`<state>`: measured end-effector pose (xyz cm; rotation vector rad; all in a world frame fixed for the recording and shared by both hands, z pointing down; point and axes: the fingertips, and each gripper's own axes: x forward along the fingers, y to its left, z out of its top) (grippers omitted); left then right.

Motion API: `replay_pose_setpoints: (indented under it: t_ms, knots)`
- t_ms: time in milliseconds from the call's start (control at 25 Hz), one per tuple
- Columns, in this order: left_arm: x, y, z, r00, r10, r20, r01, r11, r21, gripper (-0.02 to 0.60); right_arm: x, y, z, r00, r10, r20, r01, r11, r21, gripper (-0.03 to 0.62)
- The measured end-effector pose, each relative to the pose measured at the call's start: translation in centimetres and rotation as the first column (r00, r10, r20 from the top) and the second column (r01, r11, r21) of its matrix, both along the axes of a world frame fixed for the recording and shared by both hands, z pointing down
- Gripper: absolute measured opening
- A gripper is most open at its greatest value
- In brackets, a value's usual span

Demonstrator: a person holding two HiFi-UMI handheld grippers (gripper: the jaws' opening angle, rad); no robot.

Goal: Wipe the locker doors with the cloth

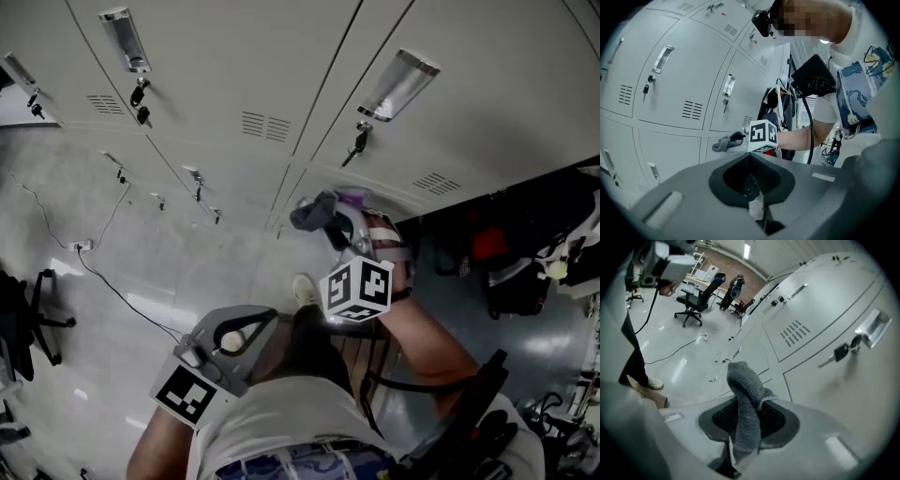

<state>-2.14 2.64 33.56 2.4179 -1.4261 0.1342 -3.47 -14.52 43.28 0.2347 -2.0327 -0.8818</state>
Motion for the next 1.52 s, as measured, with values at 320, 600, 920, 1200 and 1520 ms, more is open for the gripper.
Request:
replay_pose_setpoints:
  t_ms: [320,600,920,1200,1520]
  knots:
    - [0.2,0.7,0.4,1.0,-0.008,0.008,0.008,1.0,-0.014,0.003,-3.1,-1.8,-1.1,1.0,-0.004,0.031,0.004,1.0,0.0,0.11]
    - [0.7,0.4,1.3,1.0,-0.003,0.005,0.004,0.999,-0.051,0.003,-3.5,-3.0,3.5,1.0,0.006,-0.011,-0.007,0.998,-0.068,0.11]
    - [1.5,-0.6,2.8,1.0,0.007,0.001,-0.007,0.996,-0.087,0.003,-3.6,-3.1,9.4,0.998,-0.005,-0.056,-0.003,0.991,-0.133,0.11]
    - [1.5,-0.6,3.4,1.0,-0.01,0.0,0.01,0.995,-0.103,0.003,-3.5,-3.1,13.8,0.994,-0.023,-0.106,0.004,0.985,-0.172,0.109]
    - [2.3,-0.4,3.8,1.0,-0.012,-0.014,0.011,0.994,-0.109,0.003,-3.4,-2.5,13.6,0.996,-0.042,-0.081,0.03,0.988,-0.153,0.11]
